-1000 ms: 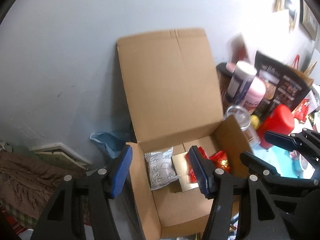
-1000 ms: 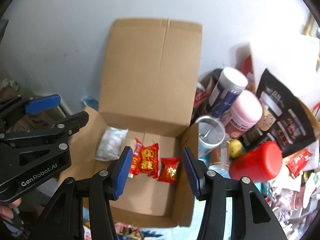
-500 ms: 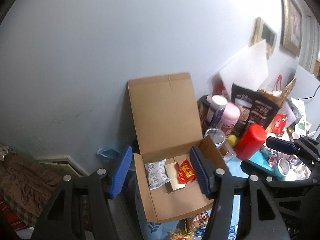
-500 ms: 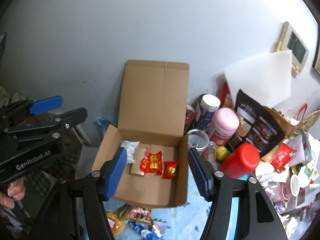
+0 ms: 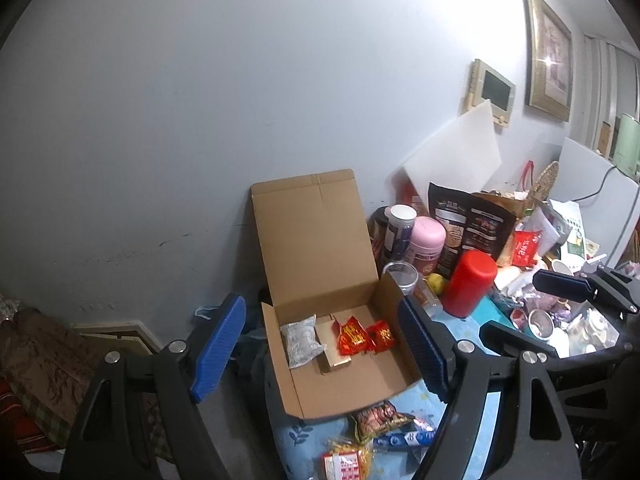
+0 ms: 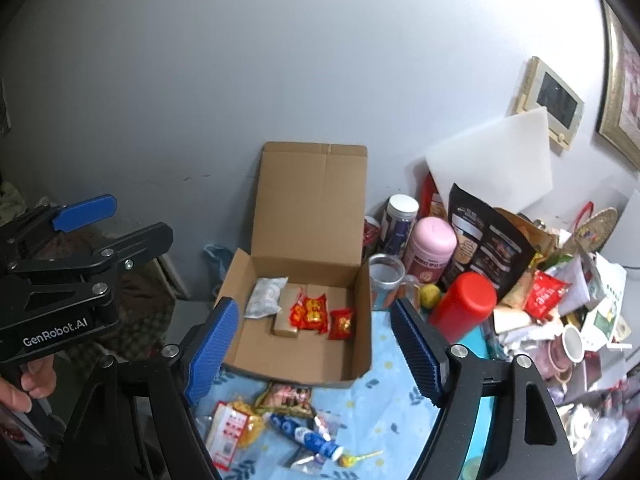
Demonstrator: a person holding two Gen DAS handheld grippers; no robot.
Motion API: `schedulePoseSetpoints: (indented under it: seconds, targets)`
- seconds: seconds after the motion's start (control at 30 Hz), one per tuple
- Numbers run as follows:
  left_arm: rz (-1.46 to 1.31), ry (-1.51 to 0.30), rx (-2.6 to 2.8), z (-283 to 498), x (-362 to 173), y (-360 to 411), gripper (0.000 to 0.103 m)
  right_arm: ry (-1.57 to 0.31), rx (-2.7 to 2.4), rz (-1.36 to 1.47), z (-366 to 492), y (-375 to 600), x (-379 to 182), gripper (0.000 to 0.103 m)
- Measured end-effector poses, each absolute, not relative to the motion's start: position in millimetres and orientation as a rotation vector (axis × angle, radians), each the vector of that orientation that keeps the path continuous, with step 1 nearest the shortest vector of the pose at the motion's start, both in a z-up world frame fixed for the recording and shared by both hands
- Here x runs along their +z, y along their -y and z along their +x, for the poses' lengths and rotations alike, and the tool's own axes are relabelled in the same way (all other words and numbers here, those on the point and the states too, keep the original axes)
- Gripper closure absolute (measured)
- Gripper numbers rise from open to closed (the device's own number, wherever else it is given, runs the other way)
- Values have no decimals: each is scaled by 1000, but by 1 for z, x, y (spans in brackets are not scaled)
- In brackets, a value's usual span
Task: Organize snacks
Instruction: 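Lift both tools out of the box and back toward the table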
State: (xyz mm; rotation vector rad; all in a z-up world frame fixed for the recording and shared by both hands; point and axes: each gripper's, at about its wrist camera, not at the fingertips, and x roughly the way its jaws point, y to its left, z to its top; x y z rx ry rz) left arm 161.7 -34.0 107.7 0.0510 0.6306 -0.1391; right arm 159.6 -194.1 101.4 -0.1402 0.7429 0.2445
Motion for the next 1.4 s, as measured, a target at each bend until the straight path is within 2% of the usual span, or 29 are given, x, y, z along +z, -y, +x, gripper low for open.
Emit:
schedulePoseSetpoints:
  seconds: [0.53, 1.4]
  targets:
    - [48, -708, -200, 95, 72, 39, 24, -809, 262, -115, 96, 195, 71, 24]
    - [-18, -988, -213, 68, -46, 44, 24, -1077, 310, -40, 71, 211, -57, 24]
